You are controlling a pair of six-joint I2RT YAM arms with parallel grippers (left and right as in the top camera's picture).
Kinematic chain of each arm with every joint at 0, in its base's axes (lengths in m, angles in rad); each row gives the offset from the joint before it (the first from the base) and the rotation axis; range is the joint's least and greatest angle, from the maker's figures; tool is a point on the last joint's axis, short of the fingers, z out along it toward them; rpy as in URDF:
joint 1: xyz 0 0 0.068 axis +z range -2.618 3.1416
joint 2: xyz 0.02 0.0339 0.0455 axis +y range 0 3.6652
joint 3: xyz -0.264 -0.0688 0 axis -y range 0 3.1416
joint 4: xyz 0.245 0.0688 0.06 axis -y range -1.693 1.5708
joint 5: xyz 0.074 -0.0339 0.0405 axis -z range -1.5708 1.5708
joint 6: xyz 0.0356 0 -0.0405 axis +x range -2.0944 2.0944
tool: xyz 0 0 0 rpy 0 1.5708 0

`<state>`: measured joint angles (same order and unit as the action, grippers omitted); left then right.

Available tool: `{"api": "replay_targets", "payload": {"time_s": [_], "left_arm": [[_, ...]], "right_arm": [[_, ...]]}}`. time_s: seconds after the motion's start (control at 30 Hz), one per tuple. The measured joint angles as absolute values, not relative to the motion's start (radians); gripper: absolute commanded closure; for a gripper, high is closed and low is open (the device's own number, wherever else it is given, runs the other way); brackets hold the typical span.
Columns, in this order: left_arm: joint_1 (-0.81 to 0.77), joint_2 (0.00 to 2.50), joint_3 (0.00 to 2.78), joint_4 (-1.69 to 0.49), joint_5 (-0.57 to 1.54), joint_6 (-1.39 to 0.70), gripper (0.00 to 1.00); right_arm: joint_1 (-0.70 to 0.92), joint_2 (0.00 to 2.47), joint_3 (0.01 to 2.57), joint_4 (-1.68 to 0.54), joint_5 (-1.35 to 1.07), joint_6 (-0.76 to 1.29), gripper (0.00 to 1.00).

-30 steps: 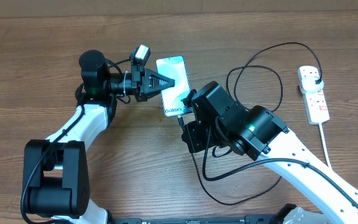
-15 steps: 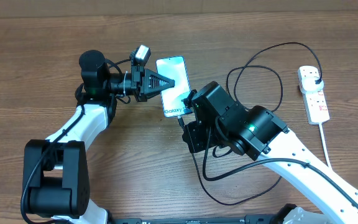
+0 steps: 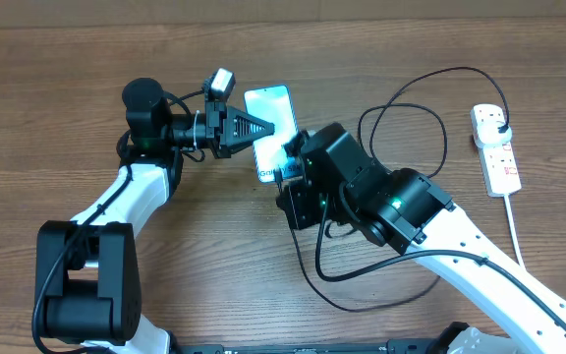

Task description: Plug charger to phone and switch on socket

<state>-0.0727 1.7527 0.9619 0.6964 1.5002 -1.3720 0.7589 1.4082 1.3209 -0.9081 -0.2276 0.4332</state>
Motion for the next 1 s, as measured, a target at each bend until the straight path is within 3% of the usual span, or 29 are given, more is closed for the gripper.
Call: {"api": "replay_targets", "payload": {"time_s": [1.0], "left_arm": [[-0.043, 1.753, 0.962, 0.696, 1.504, -1.260, 0.96]], "right_arm": [[0.758, 1.408, 1.322, -1.054, -0.247, 0.441, 0.96]]}}
